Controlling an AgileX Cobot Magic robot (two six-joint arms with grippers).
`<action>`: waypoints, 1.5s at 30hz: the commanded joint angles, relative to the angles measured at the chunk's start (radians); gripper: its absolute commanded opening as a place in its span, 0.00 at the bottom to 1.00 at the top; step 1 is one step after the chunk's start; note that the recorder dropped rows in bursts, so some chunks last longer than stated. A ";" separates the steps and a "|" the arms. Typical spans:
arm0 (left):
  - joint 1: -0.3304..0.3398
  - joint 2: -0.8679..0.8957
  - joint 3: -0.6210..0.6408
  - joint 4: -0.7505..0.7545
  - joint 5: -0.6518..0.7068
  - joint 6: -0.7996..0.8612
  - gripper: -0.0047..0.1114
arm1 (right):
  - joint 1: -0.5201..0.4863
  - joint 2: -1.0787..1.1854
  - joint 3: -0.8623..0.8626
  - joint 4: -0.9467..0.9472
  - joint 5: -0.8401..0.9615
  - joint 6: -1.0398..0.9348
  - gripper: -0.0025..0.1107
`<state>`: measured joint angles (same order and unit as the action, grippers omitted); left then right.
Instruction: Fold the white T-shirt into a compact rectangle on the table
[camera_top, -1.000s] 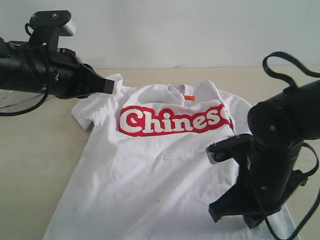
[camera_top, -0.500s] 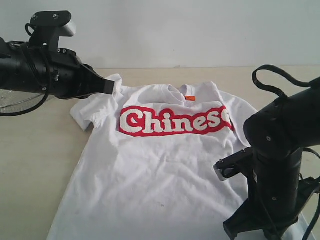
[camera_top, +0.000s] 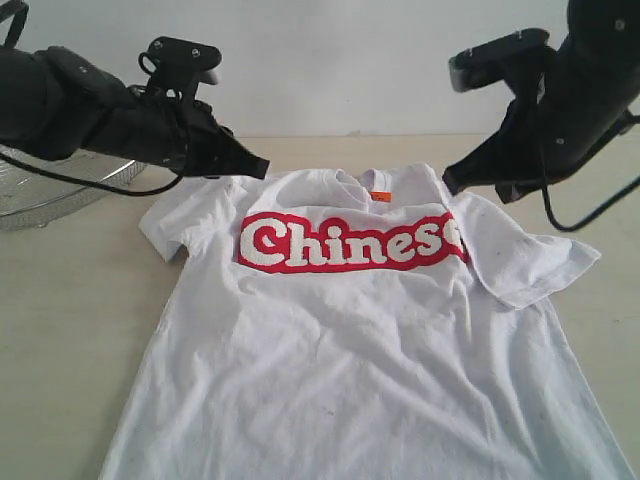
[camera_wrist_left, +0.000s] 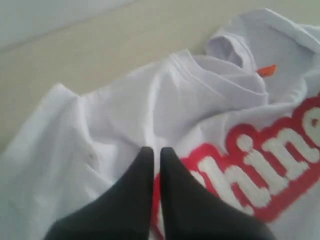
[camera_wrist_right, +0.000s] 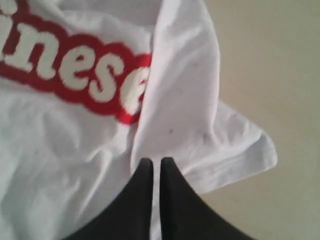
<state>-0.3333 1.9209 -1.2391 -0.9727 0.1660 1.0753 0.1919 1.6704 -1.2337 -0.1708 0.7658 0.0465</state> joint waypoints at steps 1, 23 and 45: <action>0.068 0.108 -0.173 0.012 0.069 -0.036 0.08 | -0.114 0.143 -0.190 0.334 0.040 -0.342 0.02; 0.112 0.567 -0.733 0.359 0.447 -0.388 0.08 | -0.114 0.811 -0.946 0.522 0.253 -0.295 0.02; 0.136 0.633 -0.739 0.749 0.384 -0.793 0.08 | -0.115 0.902 -0.944 0.099 0.139 -0.072 0.02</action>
<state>-0.2191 2.5185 -1.9875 -0.2828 0.5473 0.3348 0.0880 2.5407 -2.1878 0.0000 0.9336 -0.0362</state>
